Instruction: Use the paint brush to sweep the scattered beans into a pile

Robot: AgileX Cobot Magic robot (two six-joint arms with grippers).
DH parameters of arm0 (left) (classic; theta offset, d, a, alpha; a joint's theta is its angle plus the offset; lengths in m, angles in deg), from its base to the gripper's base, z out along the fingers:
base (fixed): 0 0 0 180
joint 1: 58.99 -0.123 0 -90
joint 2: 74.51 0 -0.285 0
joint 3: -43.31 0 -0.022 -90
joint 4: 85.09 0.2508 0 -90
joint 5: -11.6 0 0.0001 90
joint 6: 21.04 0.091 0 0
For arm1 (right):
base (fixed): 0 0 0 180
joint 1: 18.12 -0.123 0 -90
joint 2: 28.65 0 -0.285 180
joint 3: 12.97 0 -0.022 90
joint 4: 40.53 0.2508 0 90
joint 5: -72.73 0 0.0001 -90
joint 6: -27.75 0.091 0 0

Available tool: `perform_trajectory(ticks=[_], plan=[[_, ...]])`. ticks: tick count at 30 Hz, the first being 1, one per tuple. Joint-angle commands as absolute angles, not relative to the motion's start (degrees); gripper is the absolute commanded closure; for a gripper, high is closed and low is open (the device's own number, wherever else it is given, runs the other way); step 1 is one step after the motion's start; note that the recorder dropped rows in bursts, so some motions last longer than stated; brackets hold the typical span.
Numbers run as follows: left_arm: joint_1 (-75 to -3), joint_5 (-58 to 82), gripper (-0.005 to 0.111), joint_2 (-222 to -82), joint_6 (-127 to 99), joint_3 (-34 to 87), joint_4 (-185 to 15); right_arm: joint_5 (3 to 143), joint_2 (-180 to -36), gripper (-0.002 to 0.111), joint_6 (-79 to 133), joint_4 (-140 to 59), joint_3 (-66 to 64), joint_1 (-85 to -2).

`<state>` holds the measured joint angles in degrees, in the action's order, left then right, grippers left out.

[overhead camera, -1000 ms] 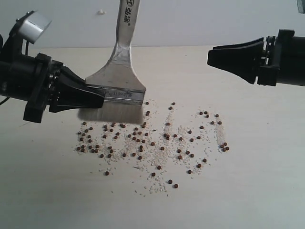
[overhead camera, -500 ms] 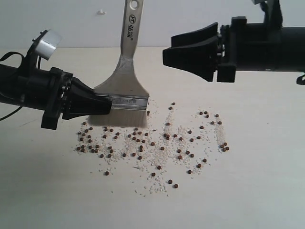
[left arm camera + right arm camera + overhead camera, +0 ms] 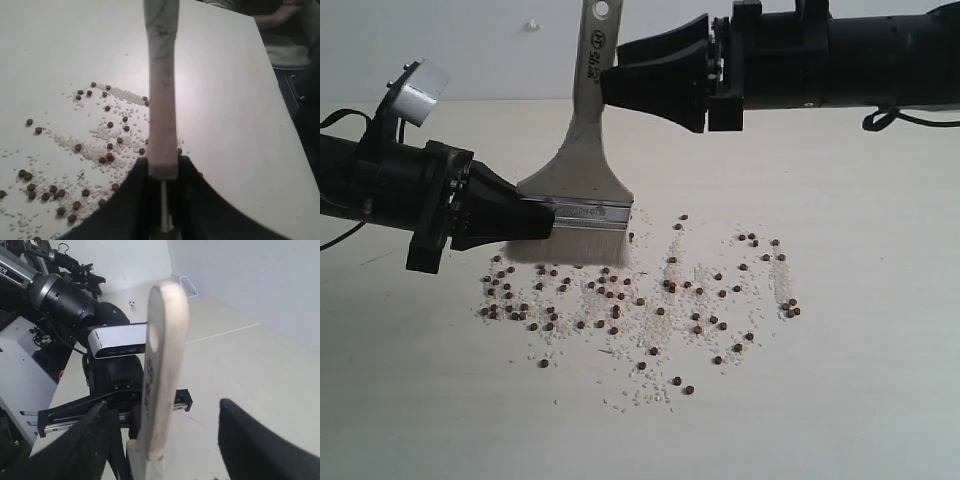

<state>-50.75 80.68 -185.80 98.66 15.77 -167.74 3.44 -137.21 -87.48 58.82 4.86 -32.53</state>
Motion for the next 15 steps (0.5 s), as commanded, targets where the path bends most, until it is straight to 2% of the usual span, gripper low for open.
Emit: perform_trajectory(ticks=[1, 15], plan=[[-51.0, 81.56, 0.107, -185.66, 98.95, 15.57, -169.26, 2.77, -137.25, 0.05, -87.97, 59.42, 3.23, -33.13], [-51.0, 81.56, 0.107, -185.66, 98.96, 15.57, -170.93, 2.77, -137.25, 0.052, -84.48, 59.42, -0.85, -33.42]])
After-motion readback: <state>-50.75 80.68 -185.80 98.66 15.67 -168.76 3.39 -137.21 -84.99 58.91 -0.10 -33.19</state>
